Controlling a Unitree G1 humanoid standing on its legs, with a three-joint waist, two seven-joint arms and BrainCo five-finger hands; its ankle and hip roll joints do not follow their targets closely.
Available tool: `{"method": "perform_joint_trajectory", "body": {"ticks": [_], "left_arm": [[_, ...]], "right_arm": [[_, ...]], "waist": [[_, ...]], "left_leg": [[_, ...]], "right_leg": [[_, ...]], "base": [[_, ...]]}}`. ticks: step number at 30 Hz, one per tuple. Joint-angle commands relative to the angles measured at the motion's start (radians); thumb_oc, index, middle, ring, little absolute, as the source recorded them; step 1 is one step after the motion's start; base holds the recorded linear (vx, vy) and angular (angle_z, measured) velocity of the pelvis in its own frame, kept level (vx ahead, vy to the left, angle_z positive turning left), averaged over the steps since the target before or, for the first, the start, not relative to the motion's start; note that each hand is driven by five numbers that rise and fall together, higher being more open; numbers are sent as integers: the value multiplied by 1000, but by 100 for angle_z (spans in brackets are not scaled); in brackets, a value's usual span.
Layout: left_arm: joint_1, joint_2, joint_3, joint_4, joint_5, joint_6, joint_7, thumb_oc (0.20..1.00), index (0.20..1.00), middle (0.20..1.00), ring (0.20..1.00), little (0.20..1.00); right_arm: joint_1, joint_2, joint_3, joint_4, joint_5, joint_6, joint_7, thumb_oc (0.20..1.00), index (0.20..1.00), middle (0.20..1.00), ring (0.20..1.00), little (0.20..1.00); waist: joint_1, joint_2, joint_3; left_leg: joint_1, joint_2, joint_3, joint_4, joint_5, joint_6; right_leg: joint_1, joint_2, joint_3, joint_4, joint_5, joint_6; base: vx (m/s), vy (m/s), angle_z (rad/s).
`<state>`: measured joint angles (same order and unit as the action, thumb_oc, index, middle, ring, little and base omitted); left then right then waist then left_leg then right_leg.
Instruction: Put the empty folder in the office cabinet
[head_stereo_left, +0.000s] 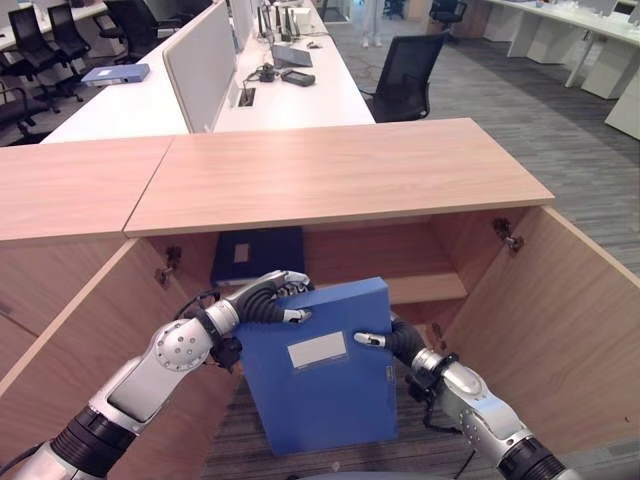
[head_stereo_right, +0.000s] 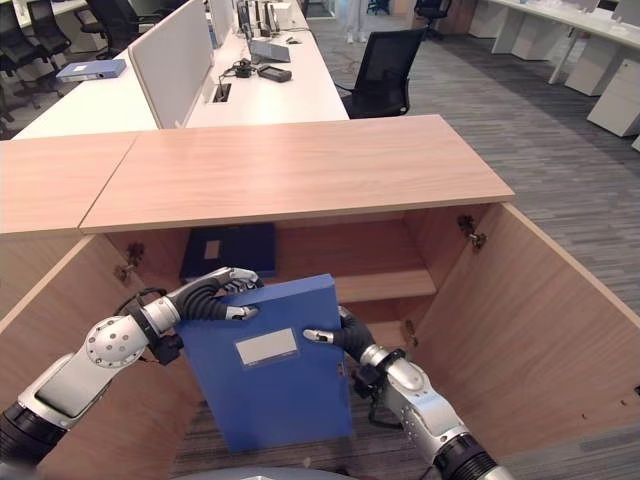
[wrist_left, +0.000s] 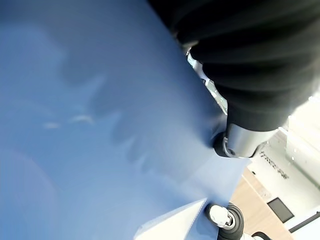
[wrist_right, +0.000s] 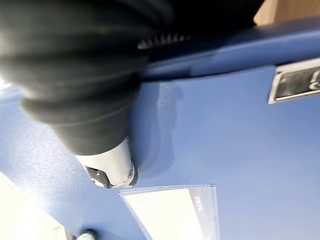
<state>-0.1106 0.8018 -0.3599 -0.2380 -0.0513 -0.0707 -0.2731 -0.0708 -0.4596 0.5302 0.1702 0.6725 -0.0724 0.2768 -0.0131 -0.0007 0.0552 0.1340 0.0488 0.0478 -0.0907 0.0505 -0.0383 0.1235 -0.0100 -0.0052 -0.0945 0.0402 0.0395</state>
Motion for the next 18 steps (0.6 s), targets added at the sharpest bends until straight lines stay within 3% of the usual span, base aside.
{"method": "perform_joint_trajectory", "body": {"ticks": [1,4,5,6,13,15,18], "left_arm": [[-244,-230,46,-132,-297,-175,156,200,200,200,200,200],[-214,-225,55,-97,-300,-165,149,200,200,200,200,200],[-201,-217,57,-85,-307,-157,139,448,448,448,448,448],[-171,-201,59,-49,-340,-133,112,1000,1000,1000,1000,1000],[-12,-211,88,126,-423,-41,96,1000,1000,1000,1000,1000],[90,-285,143,246,-425,3,146,1000,1000,1000,1000,1000],[146,-334,189,322,-404,17,181,1000,1000,1000,1000,1000]], "right_arm": [[-56,151,157,-88,294,22,112,200,200,200,200,200],[1,166,101,-35,347,7,83,200,200,200,200,200],[19,170,73,-12,351,10,75,200,200,200,200,200],[55,181,15,45,371,10,57,200,200,200,200,200],[145,222,-165,227,394,38,-29,200,200,200,200,200],[158,216,-252,281,355,57,-75,200,200,200,200,200],[168,213,-306,293,336,64,-94,200,200,200,200,200]], "waist": [[10,-36,13],[7,-33,14],[5,-32,14],[2,-28,14],[-7,-22,16],[-10,-22,23],[-11,-22,28]], "left_leg": [[51,-19,-16,3,-133,-6],[52,-18,-17,3,-133,-8],[52,-18,-17,3,-133,-9],[53,-16,-16,3,-132,-11],[52,-13,-18,3,-130,-15],[49,-10,-22,3,-126,-15],[46,-7,-23,3,-123,-17]], "right_leg": [[36,-36,-98,7,-82,57],[36,-35,-102,7,-83,58],[36,-35,-103,7,-83,58],[38,-35,-104,7,-83,59],[35,-28,-104,7,-85,56],[33,-23,-101,7,-86,51],[31,-18,-101,7,-88,47]], "base": [[-13,-21,7],[-2,-5,1],[0,0,0],[0,0,0],[3,-26,2],[2,-58,-1],[5,-34,0]]}}
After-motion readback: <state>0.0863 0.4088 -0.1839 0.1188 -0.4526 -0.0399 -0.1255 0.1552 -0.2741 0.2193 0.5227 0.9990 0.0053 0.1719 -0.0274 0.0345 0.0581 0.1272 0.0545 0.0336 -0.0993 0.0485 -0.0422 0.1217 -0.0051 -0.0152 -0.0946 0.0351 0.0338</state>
